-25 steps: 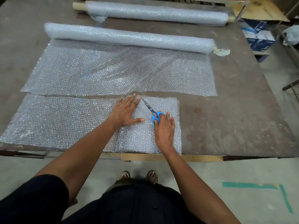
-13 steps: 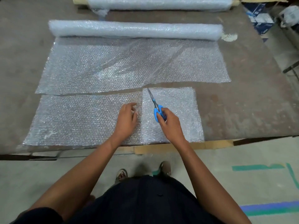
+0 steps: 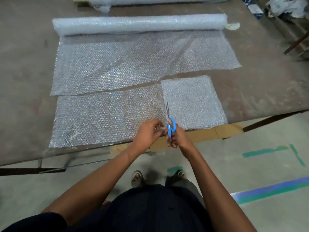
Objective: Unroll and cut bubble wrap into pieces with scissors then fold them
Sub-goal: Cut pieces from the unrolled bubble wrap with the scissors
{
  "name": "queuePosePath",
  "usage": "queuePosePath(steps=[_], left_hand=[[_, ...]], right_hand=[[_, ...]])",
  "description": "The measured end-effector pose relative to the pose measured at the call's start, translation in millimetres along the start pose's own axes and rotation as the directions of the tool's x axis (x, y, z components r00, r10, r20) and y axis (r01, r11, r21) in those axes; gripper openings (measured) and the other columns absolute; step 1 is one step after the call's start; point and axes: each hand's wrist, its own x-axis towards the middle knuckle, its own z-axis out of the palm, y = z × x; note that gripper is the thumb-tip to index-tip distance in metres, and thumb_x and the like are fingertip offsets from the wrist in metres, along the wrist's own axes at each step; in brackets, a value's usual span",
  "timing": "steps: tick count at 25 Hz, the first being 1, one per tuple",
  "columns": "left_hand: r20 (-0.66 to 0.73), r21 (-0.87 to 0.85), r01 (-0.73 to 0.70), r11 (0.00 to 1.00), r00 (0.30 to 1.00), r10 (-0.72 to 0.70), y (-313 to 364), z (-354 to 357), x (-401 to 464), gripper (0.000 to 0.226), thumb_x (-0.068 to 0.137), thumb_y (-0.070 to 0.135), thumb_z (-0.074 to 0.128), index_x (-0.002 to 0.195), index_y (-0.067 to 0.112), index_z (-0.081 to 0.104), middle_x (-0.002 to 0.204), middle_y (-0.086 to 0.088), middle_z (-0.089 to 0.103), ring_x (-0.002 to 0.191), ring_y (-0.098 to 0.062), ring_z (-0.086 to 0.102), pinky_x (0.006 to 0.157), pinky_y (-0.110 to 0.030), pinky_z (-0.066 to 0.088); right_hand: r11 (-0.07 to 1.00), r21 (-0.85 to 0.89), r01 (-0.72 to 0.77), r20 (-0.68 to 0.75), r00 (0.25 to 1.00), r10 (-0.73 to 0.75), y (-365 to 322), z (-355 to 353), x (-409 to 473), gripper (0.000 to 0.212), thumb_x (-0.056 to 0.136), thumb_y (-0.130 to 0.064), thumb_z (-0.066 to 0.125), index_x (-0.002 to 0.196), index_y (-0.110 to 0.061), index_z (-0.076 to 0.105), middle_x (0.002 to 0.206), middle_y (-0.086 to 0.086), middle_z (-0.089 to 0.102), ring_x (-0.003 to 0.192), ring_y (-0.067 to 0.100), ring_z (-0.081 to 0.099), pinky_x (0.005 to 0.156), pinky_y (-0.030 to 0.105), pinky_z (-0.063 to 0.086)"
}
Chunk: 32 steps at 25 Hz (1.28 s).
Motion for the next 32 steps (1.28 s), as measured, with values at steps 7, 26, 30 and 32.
queuePosePath(steps=[7, 26, 30, 32], left_hand=[[0.377, -0.631, 0.705, 0.325, 0.644, -0.665, 25.4, 33.9, -33.6, 0.036, 0.097, 0.04, 0.077, 0.109, 0.006, 0.076, 0.096, -0.003, 0.082, 0.076, -0.018, 0.079, 0.066, -0.032, 0.052], [0.322, -0.763, 0.644, 0.052, 0.449, -0.833, 52.4, 60.8, -32.1, 0.042, 0.088, 0.039, 0.085, 0.113, 0.008, 0.072, 0.103, 0.004, 0.073, 0.096, -0.011, 0.063, 0.095, -0.039, 0.058], [0.286, -0.811, 0.584, 0.036, 0.449, -0.846, 61.2, 62.4, -34.4, 0.052, 0.085, 0.041, 0.087, 0.12, 0.008, 0.067, 0.108, 0.0, 0.069, 0.083, -0.016, 0.058, 0.06, -0.031, 0.052], [0.284, -0.832, 0.555, 0.022, 0.459, -0.842, 65.6, 62.3, -36.0, 0.042, 0.088, 0.04, 0.086, 0.112, 0.012, 0.066, 0.113, -0.003, 0.071, 0.089, -0.022, 0.062, 0.053, -0.029, 0.049]], right_hand=[[0.99, 0.07, -0.122, 0.021, 0.992, 0.121, 53.1, -14.8, -36.0, 0.05, 0.105, -0.058, 0.052, 0.088, -0.012, 0.062, 0.065, 0.005, 0.058, 0.047, 0.014, 0.044, 0.043, 0.021, 0.033], [0.993, -0.037, -0.113, 0.119, 0.986, 0.117, 85.2, -53.3, -84.2, 0.051, 0.104, -0.05, 0.057, 0.084, -0.005, 0.066, 0.061, 0.007, 0.055, 0.044, 0.01, 0.038, 0.045, 0.022, 0.025], [0.997, -0.025, -0.076, 0.133, 0.988, 0.078, 90.3, -50.6, -82.4, 0.057, 0.097, -0.062, 0.058, 0.084, -0.007, 0.067, 0.064, 0.01, 0.056, 0.043, 0.011, 0.031, 0.045, 0.023, 0.023], [0.999, -0.018, -0.041, 0.143, 0.989, 0.043, 91.9, -49.0, -79.1, 0.059, 0.089, -0.067, 0.056, 0.084, -0.01, 0.068, 0.067, 0.011, 0.057, 0.044, 0.012, 0.029, 0.045, 0.025, 0.023]])
